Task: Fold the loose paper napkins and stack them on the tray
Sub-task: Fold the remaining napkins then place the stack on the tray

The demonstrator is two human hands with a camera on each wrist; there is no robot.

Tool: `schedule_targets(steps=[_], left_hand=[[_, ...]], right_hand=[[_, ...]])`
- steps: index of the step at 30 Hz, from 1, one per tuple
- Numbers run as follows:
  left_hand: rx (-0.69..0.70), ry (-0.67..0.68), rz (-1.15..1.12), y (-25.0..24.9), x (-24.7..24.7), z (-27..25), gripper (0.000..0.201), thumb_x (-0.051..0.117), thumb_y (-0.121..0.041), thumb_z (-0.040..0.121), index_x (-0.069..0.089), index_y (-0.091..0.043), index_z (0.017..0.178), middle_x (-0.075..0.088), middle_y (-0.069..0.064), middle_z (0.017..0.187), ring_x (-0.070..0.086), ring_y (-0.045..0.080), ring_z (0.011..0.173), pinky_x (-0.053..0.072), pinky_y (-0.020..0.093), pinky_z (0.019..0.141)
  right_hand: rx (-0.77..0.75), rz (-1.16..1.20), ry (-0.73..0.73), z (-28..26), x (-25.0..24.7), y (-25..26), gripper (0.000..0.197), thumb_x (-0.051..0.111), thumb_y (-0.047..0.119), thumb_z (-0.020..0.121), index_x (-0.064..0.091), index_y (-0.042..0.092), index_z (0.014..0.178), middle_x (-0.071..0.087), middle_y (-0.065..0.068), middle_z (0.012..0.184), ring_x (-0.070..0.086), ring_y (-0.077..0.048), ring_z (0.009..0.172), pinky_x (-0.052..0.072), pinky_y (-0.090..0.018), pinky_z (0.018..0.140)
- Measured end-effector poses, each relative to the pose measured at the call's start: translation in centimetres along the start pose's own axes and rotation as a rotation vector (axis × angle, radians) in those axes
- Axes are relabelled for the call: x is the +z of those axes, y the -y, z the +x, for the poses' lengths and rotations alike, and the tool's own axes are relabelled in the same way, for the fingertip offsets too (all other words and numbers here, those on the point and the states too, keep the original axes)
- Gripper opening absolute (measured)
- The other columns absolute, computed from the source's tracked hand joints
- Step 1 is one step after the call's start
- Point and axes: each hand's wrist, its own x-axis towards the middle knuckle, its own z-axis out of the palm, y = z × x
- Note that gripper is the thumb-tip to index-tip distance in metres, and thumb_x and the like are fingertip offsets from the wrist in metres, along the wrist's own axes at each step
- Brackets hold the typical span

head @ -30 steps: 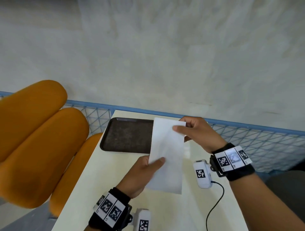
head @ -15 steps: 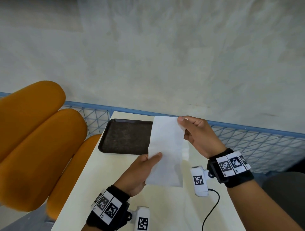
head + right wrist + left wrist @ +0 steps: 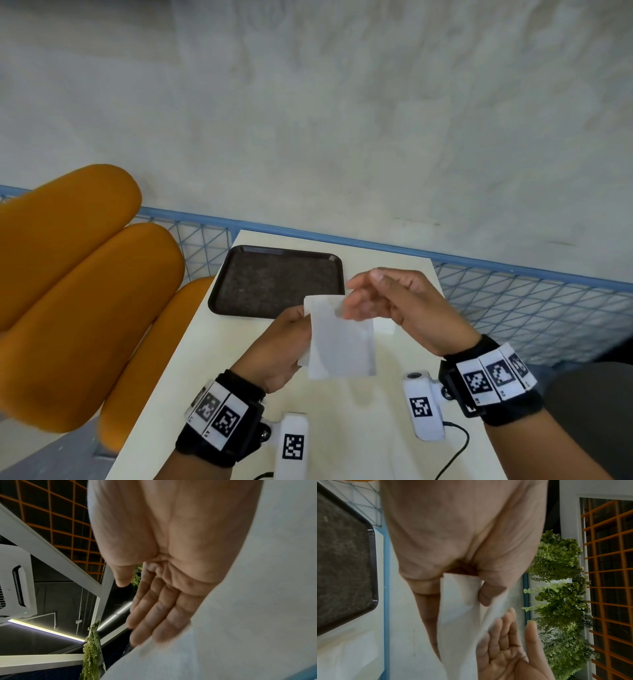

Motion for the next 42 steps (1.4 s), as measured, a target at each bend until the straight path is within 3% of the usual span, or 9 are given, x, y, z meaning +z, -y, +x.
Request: schedule_targets(steps=[5, 8, 11, 16, 21, 27, 30, 35, 42], left_hand=[[0.045, 0.003, 0.066, -0.3, -0.1, -0.4, 0.033, 0.043, -0.020, 0.106, 0.075, -0.022, 0.100, 0.075, -0.006, 0.084, 0.068, 0.005, 0.072, 0.052, 0.019, 0.061], [0.062, 0.024, 0.075, -0.6, 0.0, -0.6, 0.037, 0.049, -0.022, 0.105, 0.080, -0.031, 0.089, 0.077, -0.010, 0.085, 0.071, 0.005, 0.077, 0.056, 0.021, 0.069], [0.075, 0.028, 0.053, -0.7, 0.1, -0.8, 0.025, 0.057, -0.029, 0.097, 0.080, -0.037, 0.095, 0.078, -0.003, 0.103, 0.072, 0.015, 0.098, 0.056, 0.033, 0.089], [0.059, -0.028, 0.020, -0.4, 0.1, -0.7, 0.039, 0.043, -0.032, 0.104, 0.080, -0.034, 0.093, 0.078, -0.007, 0.098, 0.072, 0.010, 0.092, 0.057, 0.029, 0.084], [0.073, -0.116, -0.046, -1.2, -0.5, -0.4, 0.055, 0.024, -0.054, 0.104, 0.069, -0.028, 0.121, 0.075, -0.001, 0.115, 0.071, 0.018, 0.109, 0.053, 0.039, 0.097], [0.497, -0.374, 0.445, -1.1, -1.0, 0.8, 0.009, 0.065, -0.025, 0.095, 0.073, -0.028, 0.095, 0.073, -0.009, 0.084, 0.069, 0.008, 0.080, 0.056, 0.020, 0.068], [0.579, -0.396, 0.561, -0.8, -1.4, 1.4, 0.006, 0.068, -0.027, 0.093, 0.073, -0.031, 0.092, 0.071, -0.014, 0.081, 0.068, 0.007, 0.078, 0.055, 0.019, 0.067], [0.696, -0.337, 0.809, -0.8, -1.3, 1.7, 0.008, 0.066, -0.034, 0.093, 0.073, -0.031, 0.094, 0.069, -0.019, 0.083, 0.067, 0.004, 0.084, 0.052, 0.013, 0.063], [0.685, -0.400, 0.840, -1.2, -2.0, 1.1, 0.023, 0.057, -0.050, 0.092, 0.072, -0.033, 0.094, 0.070, -0.020, 0.083, 0.066, 0.003, 0.085, 0.050, 0.009, 0.066]], right_hand=[[-0.117, -0.243, -0.253, 0.3, 0.5, 0.6, 0.013, 0.065, 0.014, 0.096, 0.075, 0.016, 0.104, 0.076, -0.003, 0.097, 0.069, -0.016, 0.088, 0.053, -0.030, 0.079], [-0.073, -0.405, -0.233, 0.4, 0.4, 0.0, 0.020, 0.073, 0.021, 0.091, 0.073, 0.030, 0.109, 0.073, 0.009, 0.105, 0.065, -0.014, 0.094, 0.051, -0.044, 0.086], [-0.020, -0.391, -0.139, 0.1, 0.8, -0.4, 0.016, 0.073, 0.025, 0.090, 0.074, 0.028, 0.106, 0.074, 0.006, 0.100, 0.066, -0.024, 0.094, 0.051, -0.038, 0.086], [-0.008, -0.380, -0.207, 0.1, 0.9, -0.6, 0.009, 0.069, 0.020, 0.094, 0.076, 0.019, 0.088, 0.071, -0.012, 0.086, 0.054, -0.019, 0.072, 0.044, -0.035, 0.070], [0.000, -0.350, -0.224, 0.0, 0.2, -0.7, 0.014, 0.067, 0.017, 0.095, 0.074, 0.019, 0.083, 0.064, -0.017, 0.075, 0.051, -0.019, 0.067, 0.042, -0.034, 0.065], [-0.020, -0.403, -0.212, 0.1, 0.1, -1.0, 0.014, 0.066, 0.017, 0.095, 0.072, 0.022, 0.083, 0.065, 0.013, 0.074, 0.052, -0.013, 0.066, 0.043, -0.030, 0.066], [-0.057, -0.482, -0.177, 0.1, 0.1, -1.2, 0.009, 0.069, 0.020, 0.093, 0.072, 0.026, 0.086, 0.070, 0.012, 0.082, 0.062, -0.015, 0.073, 0.048, -0.034, 0.069], [-0.135, -0.636, -0.113, 0.7, 1.1, -0.5, 0.008, 0.072, 0.020, 0.091, 0.073, 0.025, 0.086, 0.070, 0.018, 0.080, 0.063, 0.000, 0.077, 0.041, -0.008, 0.071], [-0.197, -0.888, -0.093, 0.6, -0.8, -0.7, 0.016, 0.068, 0.016, 0.091, 0.067, 0.028, 0.080, 0.068, 0.016, 0.079, 0.063, -0.008, 0.079, 0.043, -0.012, 0.071]])
